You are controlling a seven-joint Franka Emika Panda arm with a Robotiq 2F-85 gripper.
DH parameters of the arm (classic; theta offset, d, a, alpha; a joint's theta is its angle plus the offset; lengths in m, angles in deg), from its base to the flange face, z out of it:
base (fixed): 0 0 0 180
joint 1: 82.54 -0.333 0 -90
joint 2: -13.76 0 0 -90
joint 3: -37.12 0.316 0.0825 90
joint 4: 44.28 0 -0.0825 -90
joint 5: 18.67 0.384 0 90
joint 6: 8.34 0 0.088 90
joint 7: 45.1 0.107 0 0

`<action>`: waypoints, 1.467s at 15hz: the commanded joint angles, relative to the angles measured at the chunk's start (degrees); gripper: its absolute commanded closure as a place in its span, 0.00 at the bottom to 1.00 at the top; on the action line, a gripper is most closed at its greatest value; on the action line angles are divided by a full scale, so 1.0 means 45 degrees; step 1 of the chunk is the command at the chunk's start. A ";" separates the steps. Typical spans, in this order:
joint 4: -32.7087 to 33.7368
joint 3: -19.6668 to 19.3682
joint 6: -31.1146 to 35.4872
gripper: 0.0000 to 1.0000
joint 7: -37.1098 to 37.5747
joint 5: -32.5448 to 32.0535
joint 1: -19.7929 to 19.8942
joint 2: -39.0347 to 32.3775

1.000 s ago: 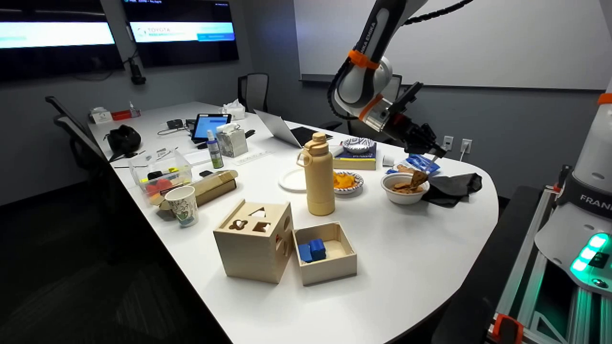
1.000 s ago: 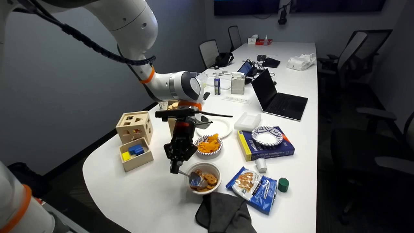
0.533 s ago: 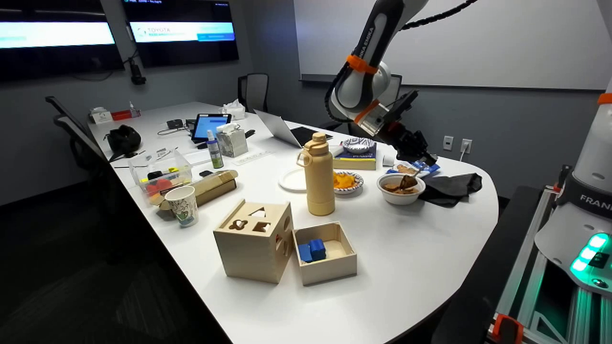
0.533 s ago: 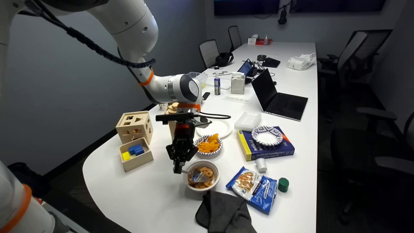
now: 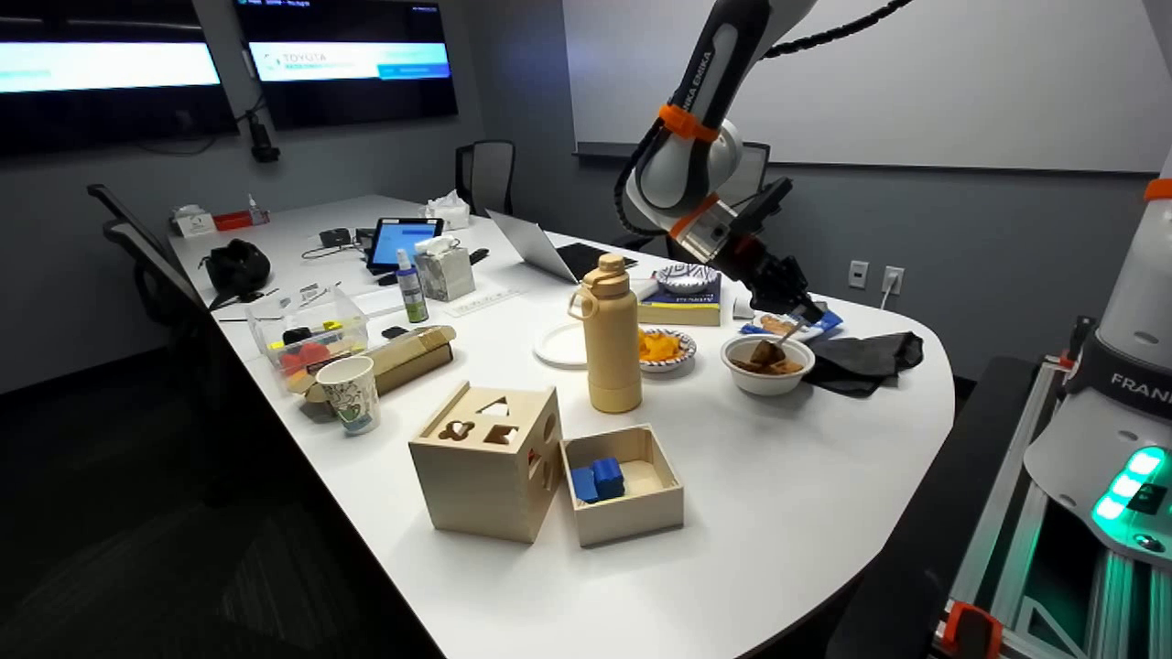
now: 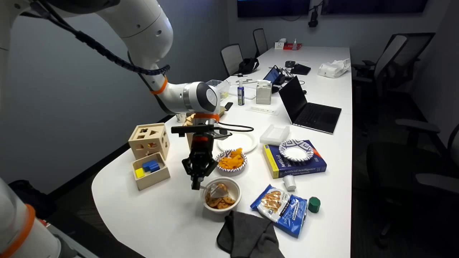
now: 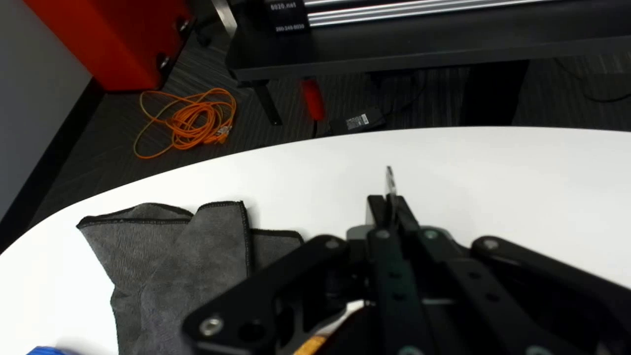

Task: Use the spatula to stir the contents in the bowl

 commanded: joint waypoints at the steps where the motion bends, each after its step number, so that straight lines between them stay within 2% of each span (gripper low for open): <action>1: 0.0017 -0.0114 -0.1216 0.99 -0.0216 0.0115 -0.0114 0.0168; 7: 0.0262 -0.0229 -0.2912 0.99 0.0273 -0.0077 -0.0166 -0.0039; 12: 0.0298 -0.0313 -0.2323 0.99 0.1524 0.0008 -0.0207 -0.0139; 17: 0.0071 -0.0041 -0.1652 0.99 0.0961 0.0120 -0.0200 0.0029; 22: -0.0416 0.0248 -0.1671 0.99 0.0566 0.0045 -0.0424 0.0563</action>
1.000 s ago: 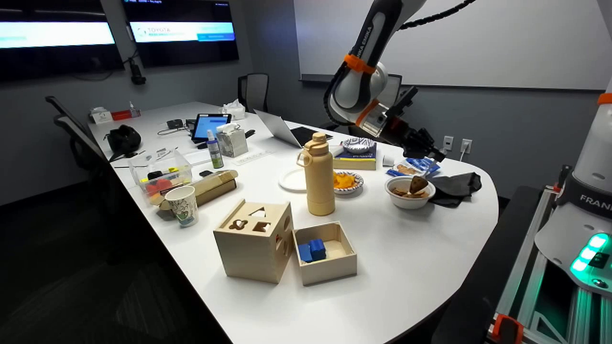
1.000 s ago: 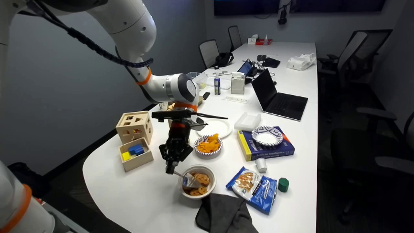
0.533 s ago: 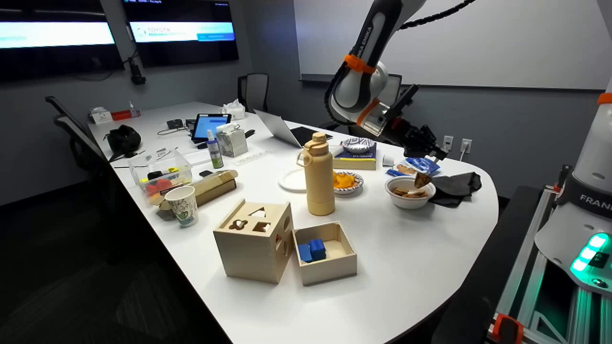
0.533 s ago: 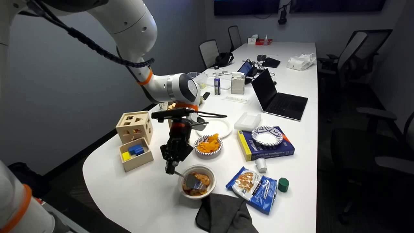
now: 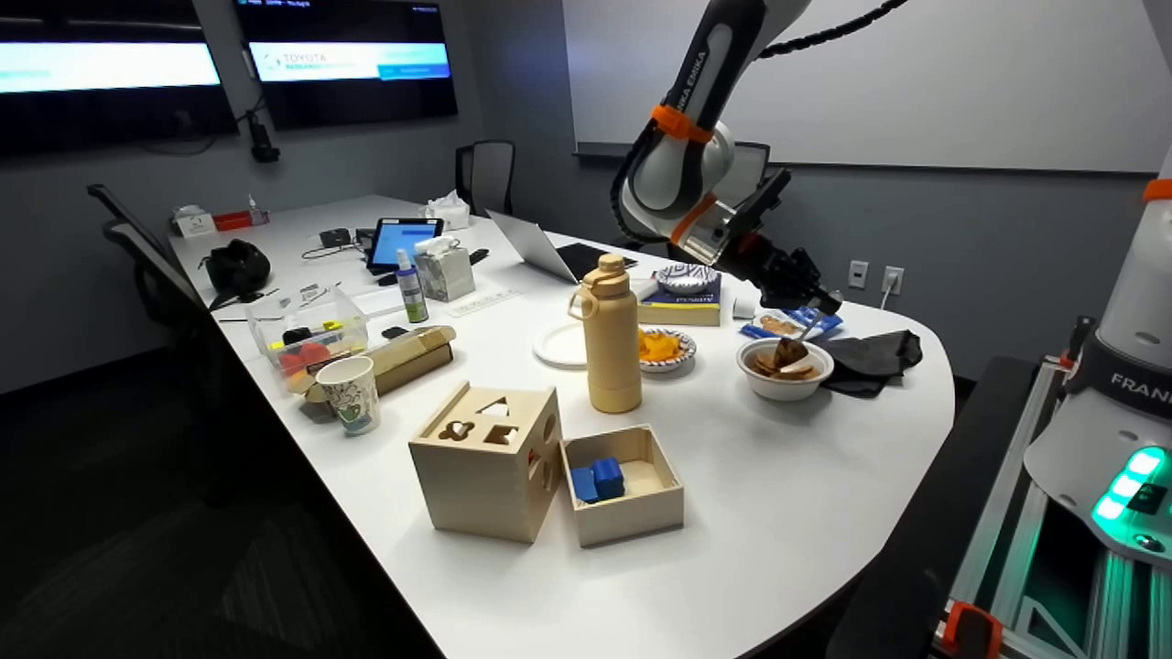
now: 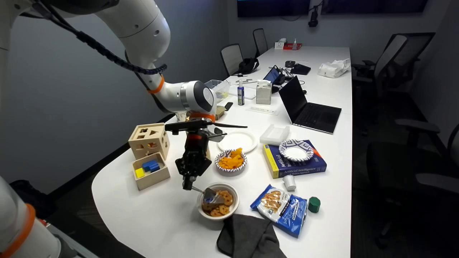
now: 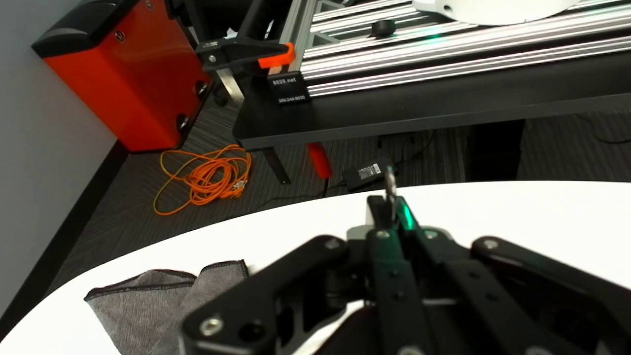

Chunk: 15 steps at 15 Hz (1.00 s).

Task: Use the spatula to stir the contents in the bowl

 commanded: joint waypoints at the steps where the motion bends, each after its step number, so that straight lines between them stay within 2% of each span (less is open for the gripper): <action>1: -0.0631 0.0118 0.0014 0.99 -0.0410 0.0048 -0.0221 0.0739; 11: -0.1073 0.0270 -0.0745 0.99 -0.1086 -0.0154 -0.0460 0.0826; 15: -0.0823 -0.0090 -0.1145 0.99 -0.0349 -0.0212 -0.0409 0.0551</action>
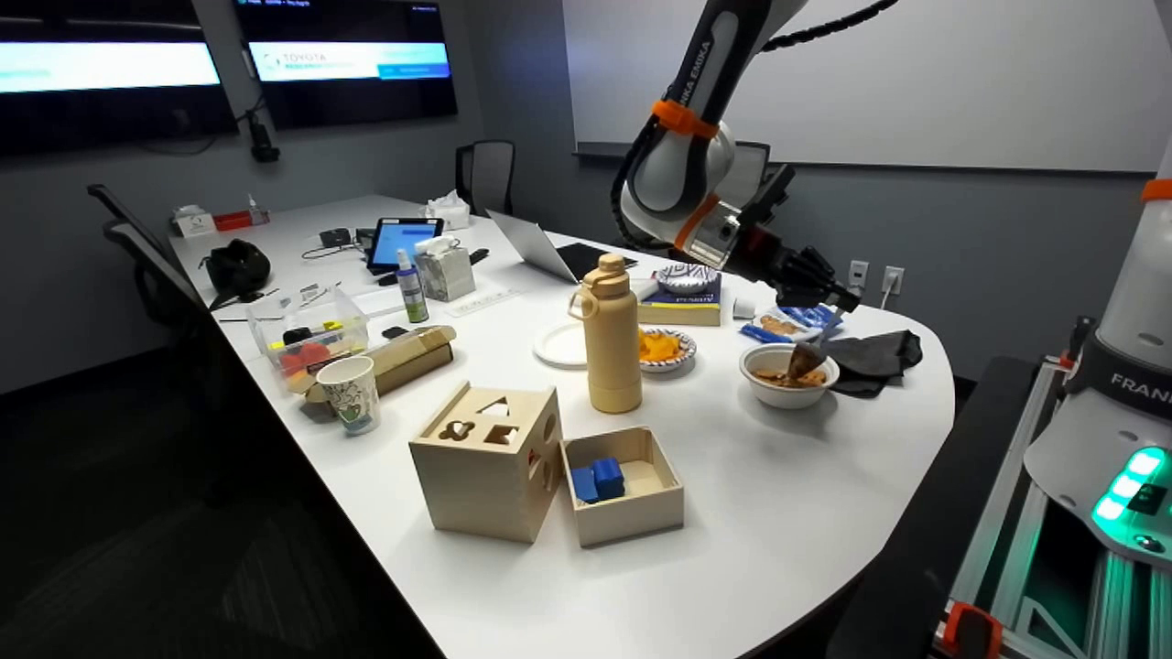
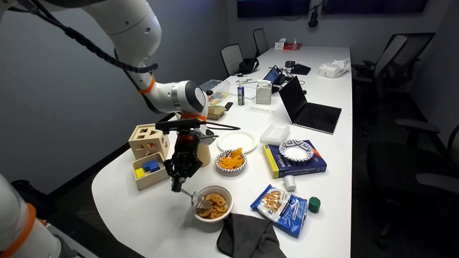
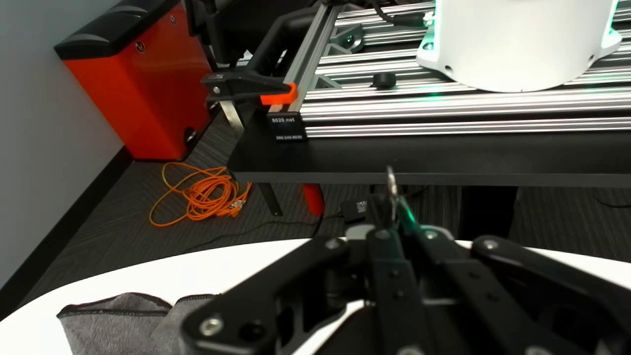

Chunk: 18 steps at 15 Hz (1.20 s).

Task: Use the spatula to stir the contents in the bowl

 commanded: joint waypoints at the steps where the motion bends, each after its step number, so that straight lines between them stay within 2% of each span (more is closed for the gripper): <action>1: 0.0033 -0.0386 -0.0424 0.99 0.0892 -0.0172 -0.0045 0.0024; 6: 0.0244 -0.0607 -0.0249 0.99 0.1542 -0.0083 -0.0009 -0.0282; 13: 0.0656 -0.0388 0.0080 0.99 0.1127 0.0073 0.0035 -0.0843; 18: 0.0178 -0.0145 0.1880 0.99 0.0760 0.0108 0.0081 -0.0169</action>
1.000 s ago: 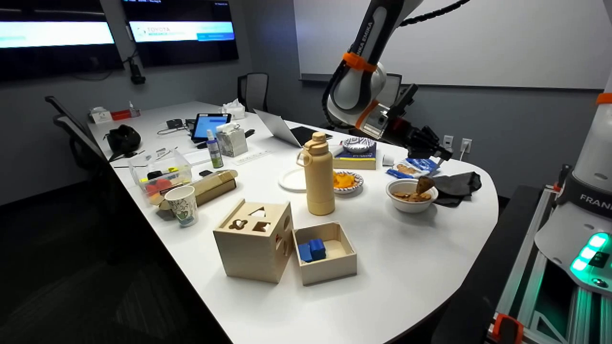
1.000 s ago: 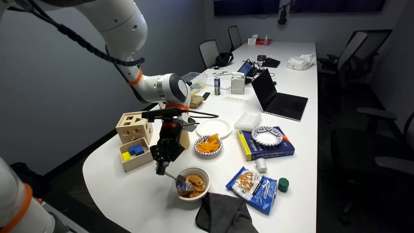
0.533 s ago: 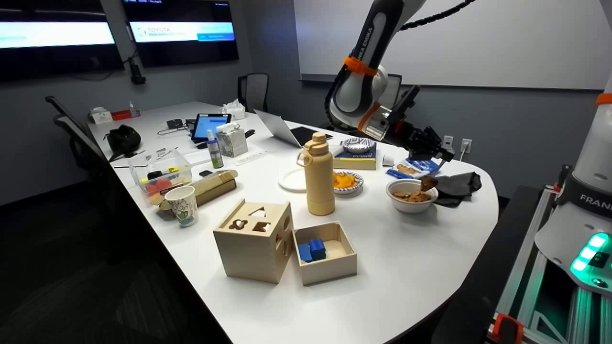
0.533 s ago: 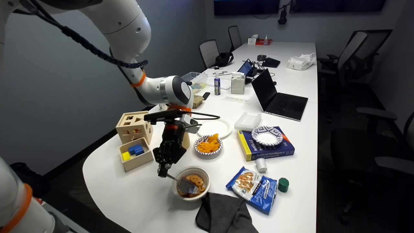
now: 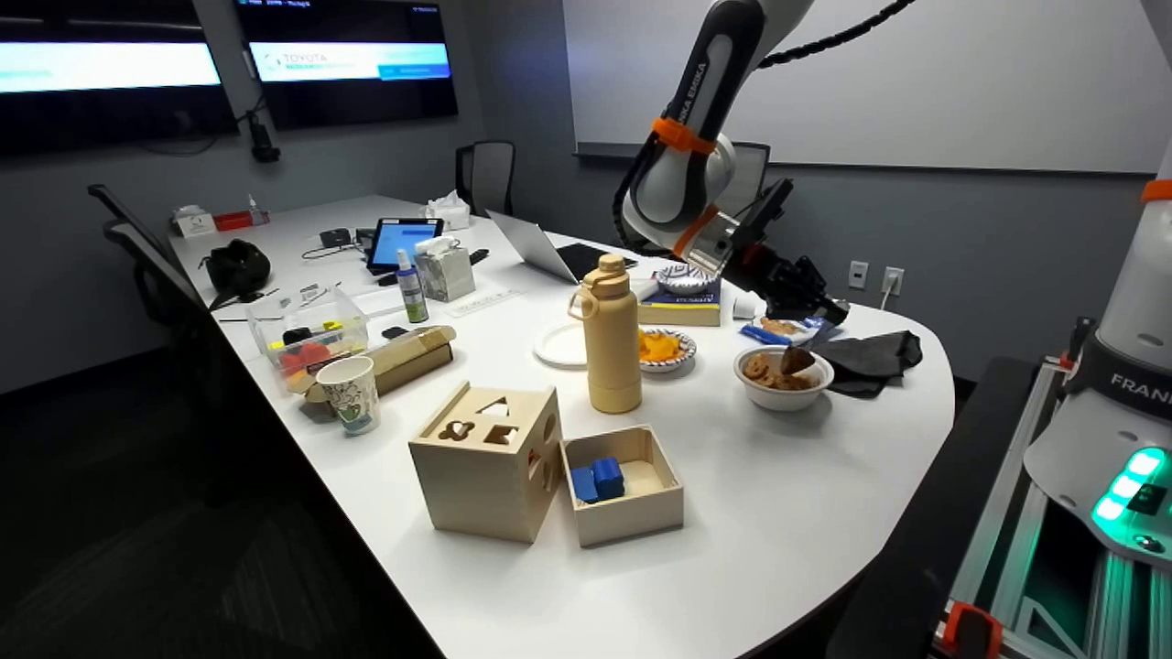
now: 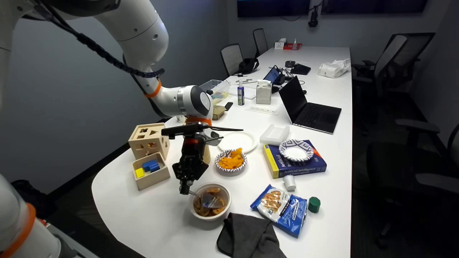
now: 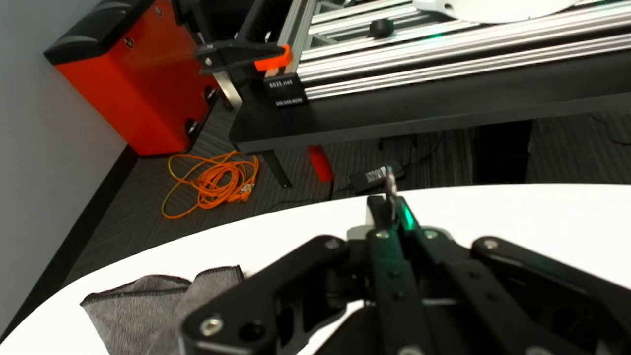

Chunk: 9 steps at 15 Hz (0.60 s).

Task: Use the spatula to stir the contents in the bowl

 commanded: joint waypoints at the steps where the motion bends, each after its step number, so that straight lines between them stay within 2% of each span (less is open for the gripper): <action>1: -0.0335 0.0191 0.1048 0.99 -0.0597 0.0089 0.0037 0.0562; 9: -0.0287 0.0221 0.0200 0.99 -0.1657 0.0055 0.0008 0.0730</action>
